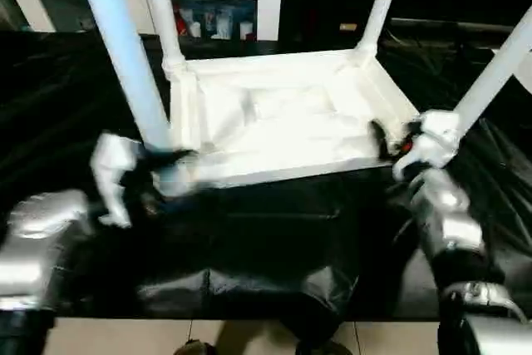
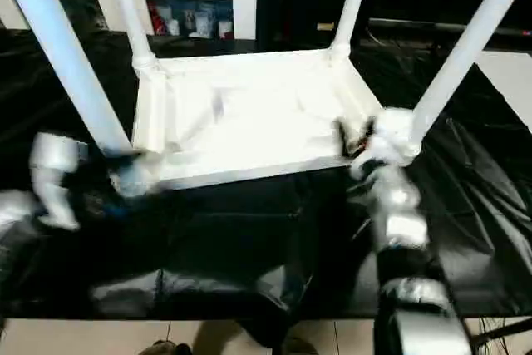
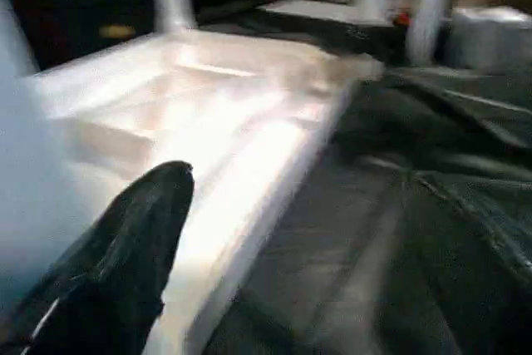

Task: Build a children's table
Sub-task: Rotate leg to tighten

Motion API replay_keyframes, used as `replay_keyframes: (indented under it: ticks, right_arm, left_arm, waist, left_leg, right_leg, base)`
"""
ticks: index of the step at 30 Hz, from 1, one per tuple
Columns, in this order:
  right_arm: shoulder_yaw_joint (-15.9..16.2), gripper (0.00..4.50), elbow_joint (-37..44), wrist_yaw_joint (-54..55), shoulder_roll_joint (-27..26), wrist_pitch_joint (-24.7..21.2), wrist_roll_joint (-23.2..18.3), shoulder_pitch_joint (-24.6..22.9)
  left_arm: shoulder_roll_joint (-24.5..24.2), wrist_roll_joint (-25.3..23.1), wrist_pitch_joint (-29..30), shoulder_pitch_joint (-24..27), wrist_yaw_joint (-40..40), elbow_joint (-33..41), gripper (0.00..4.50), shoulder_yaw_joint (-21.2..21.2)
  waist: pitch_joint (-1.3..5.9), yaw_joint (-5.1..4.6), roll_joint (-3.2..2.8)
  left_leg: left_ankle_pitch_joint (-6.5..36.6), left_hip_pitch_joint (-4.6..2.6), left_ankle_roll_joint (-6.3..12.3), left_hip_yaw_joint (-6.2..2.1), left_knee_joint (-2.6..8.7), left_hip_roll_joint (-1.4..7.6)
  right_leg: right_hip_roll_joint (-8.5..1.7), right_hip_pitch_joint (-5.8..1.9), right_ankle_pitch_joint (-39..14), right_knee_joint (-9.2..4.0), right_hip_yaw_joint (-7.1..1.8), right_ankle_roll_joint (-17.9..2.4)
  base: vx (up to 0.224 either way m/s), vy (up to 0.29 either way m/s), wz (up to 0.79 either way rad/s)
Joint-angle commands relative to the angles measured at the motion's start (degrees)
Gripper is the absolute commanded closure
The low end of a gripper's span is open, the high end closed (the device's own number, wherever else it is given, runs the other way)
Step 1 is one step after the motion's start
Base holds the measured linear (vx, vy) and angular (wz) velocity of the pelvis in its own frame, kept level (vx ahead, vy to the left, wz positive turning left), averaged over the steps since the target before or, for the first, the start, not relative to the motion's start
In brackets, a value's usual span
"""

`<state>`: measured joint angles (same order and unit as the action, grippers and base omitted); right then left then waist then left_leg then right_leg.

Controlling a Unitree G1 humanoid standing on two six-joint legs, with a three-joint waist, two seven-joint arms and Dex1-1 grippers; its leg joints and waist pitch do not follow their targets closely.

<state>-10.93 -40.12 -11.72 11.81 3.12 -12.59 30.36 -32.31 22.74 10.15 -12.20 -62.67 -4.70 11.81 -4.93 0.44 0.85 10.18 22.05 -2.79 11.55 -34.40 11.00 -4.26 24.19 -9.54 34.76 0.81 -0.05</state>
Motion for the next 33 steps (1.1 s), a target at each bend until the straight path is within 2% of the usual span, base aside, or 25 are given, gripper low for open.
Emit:
replay_keyframes:
  ticks: [1,3,4,11,12,13,14,16,19,20,25,27,28,31,33]
  right_arm:
    - [-0.02,0.89,2.01,0.08,0.15,-0.53,0.62,-1.11]
    - [-0.05,0.89,3.14,0.04,-0.14,-0.5,0.39,-2.52]
    - [-0.14,0.89,3.61,0.07,-0.22,-0.56,0.3,-3.0]
    - [-1.08,0.89,5.83,0.2,0.72,-1.11,-0.02,-5.66]
    - [-1.13,0.89,6.0,0.29,1.15,-1.33,0.15,-6.1]
    - [-1.17,0.89,6.27,0.35,1.5,-1.5,0.2,-6.51]
    - [-1.17,0.89,6.27,0.35,1.5,-1.5,0.2,-6.51]
    - [-1.21,0.89,6.65,0.35,1.85,-1.72,0.25,-7.0]
    - [-1.08,0.89,8.51,0.02,2.52,-3.15,0.39,-9.14]
    - [-1.1,0.89,8.84,0.08,2.55,-3.31,0.42,-9.47]
    - [-0.88,0.89,10.39,0.3,2.57,-4.12,0.57,-11.31]
    - [-0.45,0.89,12.12,-0.79,3.06,-4.94,0.52,-13.15]
    - [-0.46,0.89,12.89,-1.4,3.42,-5.38,0.25,-14.11]
    - [-1.15,0.89,14.23,-1.38,4.23,-5.93,-0.05,-16.02]
    - [-1.31,0.89,14.33,-1.3,4.4,-6.59,-0.07,-16.29]
  left_arm:
    - [-2.15,0.51,-0.29,-0.31,-0.38,-0.81,0.02,2.15]
    - [-3.82,-0.04,-0.68,0.88,-1.87,-1.58,0.02,1.75]
    - [-4.03,-0.37,-1.24,1.21,-2.01,-2.02,0.02,1.66]
    - [-2.43,2.17,-1.39,1.1,-0.89,-4.62,0.02,3.69]
    - [-2.25,2.46,-2.68,1.51,-1.45,-4.91,0.02,3.91]
    - [-2.19,2.48,-4.08,1.71,-2.08,-5.51,0.02,4.26]
    - [-2.19,2.48,-4.08,1.71,-2.08,-5.51,0.02,4.26]
    - [-2.18,3.0,-4.87,1.83,-2.48,-6.11,0.02,5.2]
    - [-4.49,7.43,-1.44,3.37,-6.62,-6.6,0.02,7.97]
    - [-4.84,8.3,-0.31,3.54,-7.32,-6.56,0.02,8.25]
    - [-5.33,6.89,-1.62,1.67,-5.03,-10.58,0.02,8.38]
    - [-6.1,7.72,0.1,0.57,-4.83,-12.97,0.02,9.14]
    - [-6.59,7.96,0.47,0.38,-5.14,-13.8,0.02,9.59]
    - [-7.85,8.22,0.67,0.52,-5.39,-15.07,0.02,10.8]
    - [-7.74,8.65,-0.63,-0.55,-5.16,-16.7,0.02,11.73]
  waist:
    - [3.9,0.05,-0.38]
    - [3.89,0.05,-0.39]
    - [3.79,0.06,-0.76]
    - [3.64,0.17,-0.66]
    - [3.57,0.12,-0.8]
    - [3.53,0.05,-0.66]
    - [3.45,0.11,-0.95]
    - [3.49,-0.07,-0.74]
    - [3.42,-0.15,-0.69]
    - [3.43,-0.23,-0.73]
    - [3.26,-0.08,-0.87]
    - [3.25,0.09,-0.84]
    - [3.39,0.17,-1.02]
    - [3.43,0.09,-0.76]
    - [3.18,-0.02,-0.46]
  left_leg:
    - [15.68,-1.51,-0.25,-0.64,4.51,1.26]
    - [15.72,-1.56,-0.19,-0.68,4.54,1.33]
    - [15.98,-1.67,-0.3,-0.65,4.64,1.39]
    - [17.38,-1.64,-0.97,-0.58,4.72,1.33]
    - [17.69,-1.66,-1.01,-0.63,4.75,1.34]
    - [18.23,-1.61,-1.0,-0.64,4.79,1.32]
    - [18.48,-1.64,-1.05,-0.74,4.85,1.32]
    - [18.53,-1.57,-1.15,-0.73,4.85,1.33]
    - [18.28,-1.48,-1.01,-0.64,4.83,1.25]
    - [18.6,-1.66,-0.79,-0.6,4.82,1.26]
    - [19.49,-1.86,-0.86,-0.65,5.01,1.41]
    - [19.64,-1.88,-1.07,-0.68,5.07,1.41]
    - [19.56,-1.96,-1.27,-0.74,5.09,1.46]
    - [18.86,-1.72,-1.03,-0.73,5.07,1.41]
    - [19.67,-1.68,-0.87,-0.69,5.11,1.4]
  right_leg:
    - [-1.75,-1.99,-14.87,-3.75,-1.29,-10.71]
    - [-1.82,-1.93,-14.62,-3.75,-1.39,-10.5]
    - [-1.89,-1.82,-14.4,-3.72,-1.42,-10.9]
    - [-1.94,-1.86,-15.01,-3.92,-1.53,-11.02]
    - [-1.96,-1.8,-15.35,-3.94,-1.53,-10.95]
    - [-1.9,-1.8,-16.24,-4.09,-1.52,-10.59]
    - [-1.98,-1.76,-16.65,-4.16,-1.53,-10.45]
    - [-1.91,-1.82,-16.46,-4.13,-1.5,-10.32]
    - [-1.92,-1.8,-16.17,-4.07,-1.57,-10.51]
    - [-1.75,-1.65,-16.27,-4.14,-1.55,-10.65]
    - [-1.82,-1.46,-16.75,-4.19,-1.56,-10.83]
    - [-1.88,-1.54,-17.24,-4.26,-1.62,-10.29]
    - [-1.95,-1.59,-17.03,-4.19,-1.63,-10.25]
    - [-1.98,-1.78,-15.77,-4.17,-1.63,-10.76]
    - [-1.98,-1.62,-17.41,-4.38,-1.62,-10.8]
  base:
    - [0.0,0.0,0.0]
    - [0.0,0.0,0.0]
    - [0.0,0.0,0.0]
    - [0.0,0.0,0.0]
    - [0.0,0.0,0.0]
    - [0.0,0.0,0.0]
    - [0.0,0.0,0.0]
    - [0.0,0.0,0.0]
    - [0.0,0.0,0.0]
    - [0.0,0.0,0.0]
    - [0.0,0.0,0.0]
    - [0.0,0.0,0.0]
    - [0.0,0.0,0.0]
    - [0.0,0.0,0.0]
    - [0.0,0.0,0.0]
